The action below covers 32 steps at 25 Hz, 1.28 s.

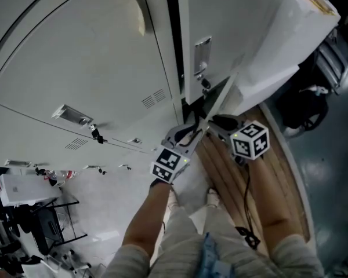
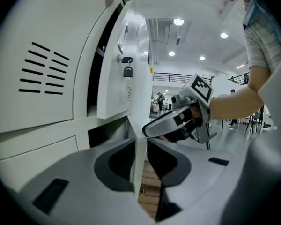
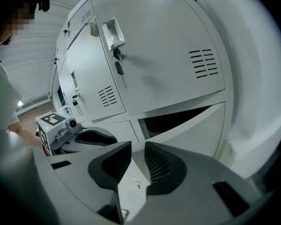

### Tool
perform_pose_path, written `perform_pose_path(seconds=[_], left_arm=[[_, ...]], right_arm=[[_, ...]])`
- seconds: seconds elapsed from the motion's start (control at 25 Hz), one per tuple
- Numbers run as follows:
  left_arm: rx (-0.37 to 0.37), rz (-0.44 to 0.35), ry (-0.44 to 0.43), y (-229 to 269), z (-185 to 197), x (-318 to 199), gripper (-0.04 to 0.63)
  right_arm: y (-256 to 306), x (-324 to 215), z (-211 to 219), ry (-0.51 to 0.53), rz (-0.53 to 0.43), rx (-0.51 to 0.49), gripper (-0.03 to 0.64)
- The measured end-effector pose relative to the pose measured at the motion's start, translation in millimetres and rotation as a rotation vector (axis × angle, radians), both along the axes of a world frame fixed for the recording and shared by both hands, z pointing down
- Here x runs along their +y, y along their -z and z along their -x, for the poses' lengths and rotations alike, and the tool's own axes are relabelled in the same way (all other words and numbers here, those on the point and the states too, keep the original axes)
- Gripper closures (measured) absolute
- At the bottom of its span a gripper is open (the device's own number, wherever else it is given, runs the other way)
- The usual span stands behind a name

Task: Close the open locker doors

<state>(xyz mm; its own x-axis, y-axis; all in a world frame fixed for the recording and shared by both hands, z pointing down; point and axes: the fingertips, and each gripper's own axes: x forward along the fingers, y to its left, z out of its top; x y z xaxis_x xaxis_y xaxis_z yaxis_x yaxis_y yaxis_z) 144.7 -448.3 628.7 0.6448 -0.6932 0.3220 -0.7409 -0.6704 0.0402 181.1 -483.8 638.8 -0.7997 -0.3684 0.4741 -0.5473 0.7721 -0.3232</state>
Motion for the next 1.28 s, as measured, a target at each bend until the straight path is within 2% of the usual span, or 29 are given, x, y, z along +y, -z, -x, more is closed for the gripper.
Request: perform_pose_path(seconds=[0.28, 0.6, 1.28], left_arm=[[-0.007, -0.003, 0.035, -2, 30, -14, 0.528], [-0.007, 0.020, 0.059, -14, 47, -20, 0.528], [0.001, 0.016, 0.072, -12, 53, -26, 0.528]], right_arm=[[1, -22, 38, -0.021, -0.004, -0.071, 0.529], [-2, -43, 69, -0.030, -0.032, -0.140, 0.529], [-6, -48, 87, -0.022, -0.081, -0.130, 0.529]])
